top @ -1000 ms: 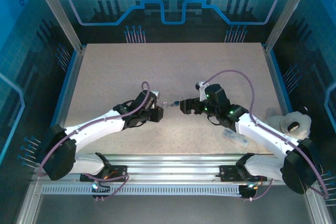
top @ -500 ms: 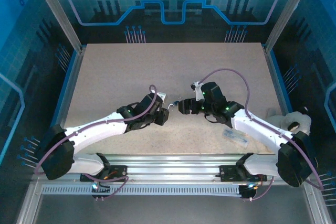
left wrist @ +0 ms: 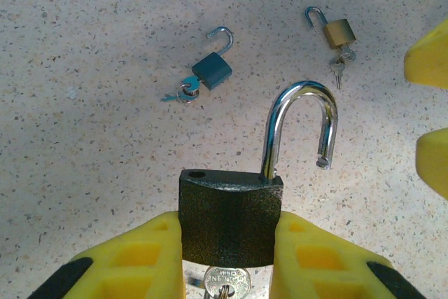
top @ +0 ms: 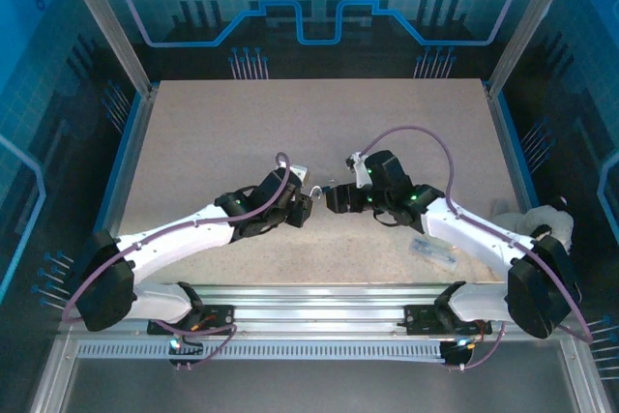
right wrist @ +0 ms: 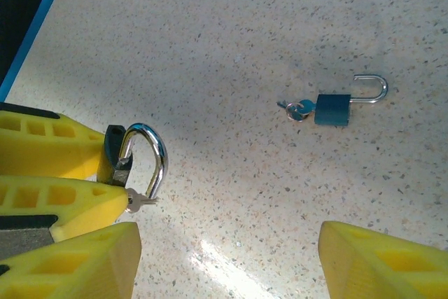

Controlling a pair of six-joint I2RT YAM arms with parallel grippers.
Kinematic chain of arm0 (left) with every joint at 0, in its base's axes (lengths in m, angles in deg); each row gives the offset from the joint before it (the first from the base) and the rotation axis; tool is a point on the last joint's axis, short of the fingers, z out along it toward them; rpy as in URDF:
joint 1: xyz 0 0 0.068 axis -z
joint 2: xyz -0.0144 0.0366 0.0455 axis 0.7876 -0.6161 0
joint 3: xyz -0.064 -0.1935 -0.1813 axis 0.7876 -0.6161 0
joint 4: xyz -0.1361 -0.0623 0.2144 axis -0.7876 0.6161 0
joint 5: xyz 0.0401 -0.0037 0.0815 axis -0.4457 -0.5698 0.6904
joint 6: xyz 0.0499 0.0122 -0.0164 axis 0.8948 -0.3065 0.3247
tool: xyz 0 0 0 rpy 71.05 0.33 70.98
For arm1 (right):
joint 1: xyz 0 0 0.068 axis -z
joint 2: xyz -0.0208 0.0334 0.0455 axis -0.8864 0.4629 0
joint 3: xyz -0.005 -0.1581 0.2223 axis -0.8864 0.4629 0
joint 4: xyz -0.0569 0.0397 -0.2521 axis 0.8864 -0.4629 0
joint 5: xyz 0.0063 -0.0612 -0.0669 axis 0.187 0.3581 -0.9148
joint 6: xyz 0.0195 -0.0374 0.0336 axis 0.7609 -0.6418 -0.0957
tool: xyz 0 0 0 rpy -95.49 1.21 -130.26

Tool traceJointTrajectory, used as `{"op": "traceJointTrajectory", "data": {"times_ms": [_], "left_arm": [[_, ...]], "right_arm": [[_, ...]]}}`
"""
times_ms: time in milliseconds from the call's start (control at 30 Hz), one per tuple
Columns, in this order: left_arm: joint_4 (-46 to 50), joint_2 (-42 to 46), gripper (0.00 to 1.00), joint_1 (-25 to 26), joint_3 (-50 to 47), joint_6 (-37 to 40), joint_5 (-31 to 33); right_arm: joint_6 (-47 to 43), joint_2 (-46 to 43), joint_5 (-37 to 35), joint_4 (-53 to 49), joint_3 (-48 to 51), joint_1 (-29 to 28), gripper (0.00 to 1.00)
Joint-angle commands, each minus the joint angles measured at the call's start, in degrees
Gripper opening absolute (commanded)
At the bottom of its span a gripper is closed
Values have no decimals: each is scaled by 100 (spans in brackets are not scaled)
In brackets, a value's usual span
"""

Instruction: Lock with the key

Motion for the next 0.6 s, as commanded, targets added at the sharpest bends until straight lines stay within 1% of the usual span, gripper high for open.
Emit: {"op": "traceJointTrajectory", "data": {"times_ms": [0,167,367,467,567], "left_arm": [[34,104,0,50,239,97,112],[16,107,0,85,238,121,84],[30,26,0,100,238,119,146],[24,44,0,102,260,98,125],[10,76,0,111,278,97,108]], "right_arm": [[-86,101,144,-126,-262,-95,66],[-80,121,194,-95,-282,-132,66],[-60,-94,245,95,-144,-141,66],[-25,-40,412,161,-151,-147,64],[-16,65,540,163,-206,-176,60]]}}
